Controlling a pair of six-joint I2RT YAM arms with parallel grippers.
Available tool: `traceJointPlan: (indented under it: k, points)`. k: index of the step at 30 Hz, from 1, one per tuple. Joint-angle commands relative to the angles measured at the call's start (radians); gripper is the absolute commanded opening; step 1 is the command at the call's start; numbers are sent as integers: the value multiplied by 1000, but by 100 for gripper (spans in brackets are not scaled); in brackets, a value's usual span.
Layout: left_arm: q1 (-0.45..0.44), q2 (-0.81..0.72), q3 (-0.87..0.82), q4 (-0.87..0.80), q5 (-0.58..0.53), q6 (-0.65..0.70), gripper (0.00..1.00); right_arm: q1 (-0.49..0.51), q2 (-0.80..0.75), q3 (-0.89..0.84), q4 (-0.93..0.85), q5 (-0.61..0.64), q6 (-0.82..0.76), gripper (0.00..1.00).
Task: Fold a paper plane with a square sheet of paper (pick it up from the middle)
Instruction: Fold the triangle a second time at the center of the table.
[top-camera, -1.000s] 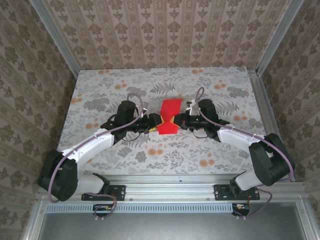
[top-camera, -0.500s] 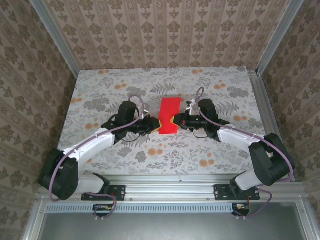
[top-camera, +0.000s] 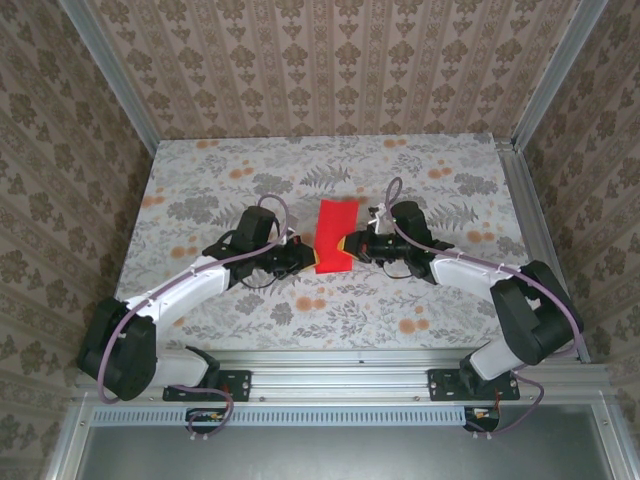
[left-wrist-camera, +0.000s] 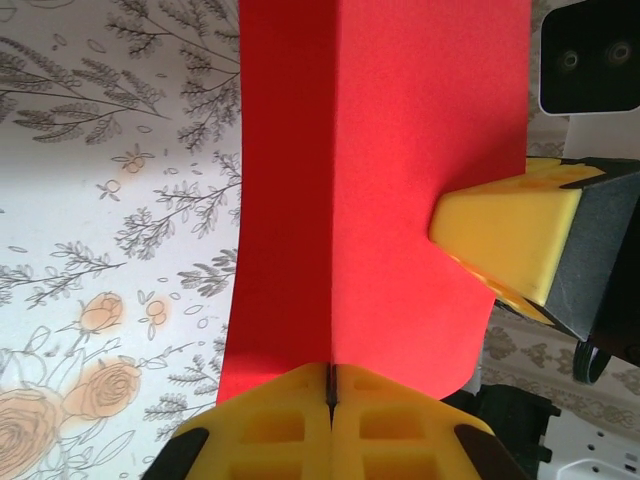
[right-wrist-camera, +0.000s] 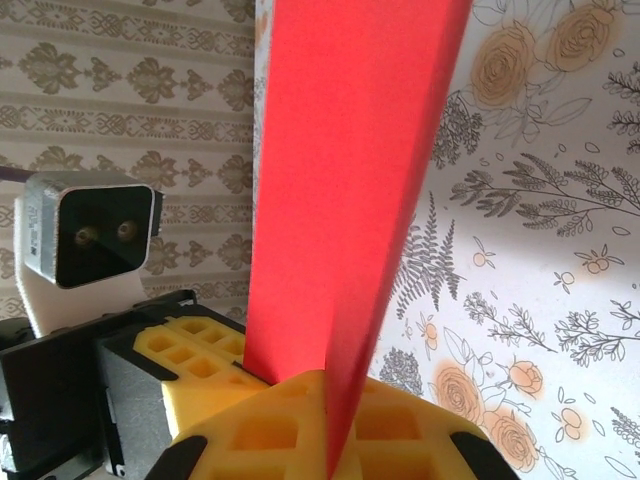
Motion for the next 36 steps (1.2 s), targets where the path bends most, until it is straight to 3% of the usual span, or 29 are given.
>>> traceJointPlan:
  k: [1, 9, 26, 36]
  points:
    - [-9, -12, 2, -74, -35, 52, 6, 14, 33, -17, 34, -6, -26, 7]
    - [-9, 13, -23, -153, -71, 96, 7, 60, 119, -4, -24, 29, -83, 16]
    - [-73, 208, -21, -63, -90, 79, 7, 67, 193, 21, -259, 115, -253, 31]
    - [-117, 276, 7, -32, -120, 52, 6, 49, 137, 58, -466, 213, -378, 39]
